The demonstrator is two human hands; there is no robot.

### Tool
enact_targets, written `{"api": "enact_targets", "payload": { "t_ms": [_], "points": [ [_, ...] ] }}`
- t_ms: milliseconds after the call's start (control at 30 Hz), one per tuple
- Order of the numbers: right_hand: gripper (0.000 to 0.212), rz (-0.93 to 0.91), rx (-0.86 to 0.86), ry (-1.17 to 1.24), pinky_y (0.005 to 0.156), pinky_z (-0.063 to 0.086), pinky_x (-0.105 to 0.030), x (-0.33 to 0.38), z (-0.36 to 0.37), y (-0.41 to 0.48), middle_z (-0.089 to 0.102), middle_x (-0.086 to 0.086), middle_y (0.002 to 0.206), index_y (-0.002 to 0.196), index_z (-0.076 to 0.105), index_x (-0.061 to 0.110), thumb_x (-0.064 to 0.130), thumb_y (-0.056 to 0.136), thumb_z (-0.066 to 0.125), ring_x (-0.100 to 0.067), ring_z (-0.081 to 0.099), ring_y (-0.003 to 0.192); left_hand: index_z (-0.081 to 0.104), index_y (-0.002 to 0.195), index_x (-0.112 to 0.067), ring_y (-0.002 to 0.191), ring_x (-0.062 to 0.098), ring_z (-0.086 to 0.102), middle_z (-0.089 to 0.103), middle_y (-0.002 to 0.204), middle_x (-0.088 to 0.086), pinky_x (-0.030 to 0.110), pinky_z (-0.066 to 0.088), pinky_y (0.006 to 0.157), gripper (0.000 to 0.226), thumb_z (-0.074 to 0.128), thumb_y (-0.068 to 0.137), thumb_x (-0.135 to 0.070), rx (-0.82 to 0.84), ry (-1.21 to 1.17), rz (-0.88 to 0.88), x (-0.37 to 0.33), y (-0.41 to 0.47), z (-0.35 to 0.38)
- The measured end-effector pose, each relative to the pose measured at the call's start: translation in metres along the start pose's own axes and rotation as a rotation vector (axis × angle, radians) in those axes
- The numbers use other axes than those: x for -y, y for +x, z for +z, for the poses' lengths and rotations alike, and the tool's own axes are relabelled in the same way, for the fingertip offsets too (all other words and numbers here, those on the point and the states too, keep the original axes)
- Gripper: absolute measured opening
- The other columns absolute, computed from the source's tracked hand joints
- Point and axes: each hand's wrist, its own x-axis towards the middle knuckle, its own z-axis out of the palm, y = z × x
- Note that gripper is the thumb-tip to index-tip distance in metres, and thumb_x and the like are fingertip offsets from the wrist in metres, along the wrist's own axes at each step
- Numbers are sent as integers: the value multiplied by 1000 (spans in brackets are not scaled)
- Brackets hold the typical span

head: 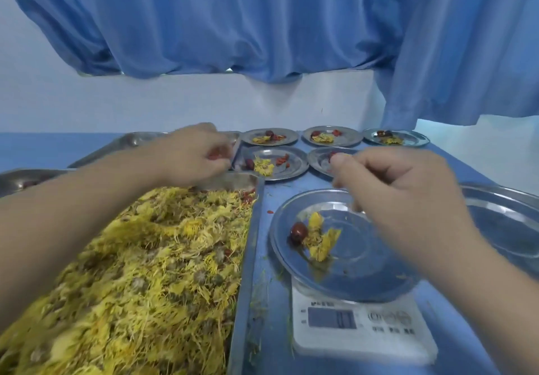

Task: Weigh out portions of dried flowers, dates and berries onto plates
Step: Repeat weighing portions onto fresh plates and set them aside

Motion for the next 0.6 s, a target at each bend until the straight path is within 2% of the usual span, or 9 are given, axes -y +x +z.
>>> {"api": "enact_targets", "payload": {
  "t_ms": [67, 133, 233, 300, 367, 500, 600],
  "points": [
    [47, -11, -31, 31, 45, 34, -27, -4, 4, 21, 51, -16, 56, 63, 61, 0, 42, 83, 59, -24, 45, 51, 67, 107, -23, 96, 19, 53, 56, 102, 2, 31, 40, 83, 21, 57, 91, -32, 8, 63, -111, 31, 11, 0],
    [45, 21, 24, 46, 47, 40, -29, -13, 12, 39, 54, -16, 57, 65, 63, 2, 43, 84, 60, -24, 49, 52, 65, 109, -22, 95, 19, 51, 58, 106, 4, 31, 40, 82, 22, 55, 93, -32, 36, 98, -220, 57, 21, 4],
    [38, 149, 177, 34, 55, 50, -30, -35, 26, 50, 62, -10, 60, 71, 67, 9, 45, 84, 61, -6, 52, 46, 64, 115, -18, 99, 21, 51, 62, 117, 9, 32, 40, 85, 27, 53, 95, -33, 104, 36, -371, 91, 31, 17],
    [41, 180, 247, -26, 54, 45, -25, -52, 33, 50, 61, -13, 60, 68, 66, 6, 43, 85, 60, -3, 49, 44, 65, 116, -16, 105, 24, 54, 62, 120, 9, 36, 40, 94, 29, 51, 97, -33, 164, -36, -442, 110, 35, 27],
    [45, 149, 303, -127, 46, 34, -19, -63, 33, 49, 57, -16, 60, 69, 62, 1, 43, 85, 58, -6, 42, 44, 66, 111, -15, 107, 25, 56, 63, 119, 9, 39, 41, 98, 27, 51, 98, -33, 201, -58, -464, 125, 39, 38],
    [47, 153, 355, -133, 41, 29, -16, -74, 24, 49, 52, -17, 59, 69, 57, -1, 43, 86, 58, -5, 35, 43, 72, 101, -15, 93, 20, 61, 67, 103, 2, 39, 48, 90, 28, 51, 96, -34, 260, 34, -449, 143, 60, 58],
    [47, 119, 380, -135, 41, 27, -15, -75, 24, 52, 47, -14, 54, 62, 51, 2, 42, 87, 59, -5, 33, 43, 68, 109, -17, 96, 21, 61, 66, 107, 3, 37, 48, 89, 30, 49, 97, -38, 344, 40, -484, 145, 81, 69]
  ]
}}
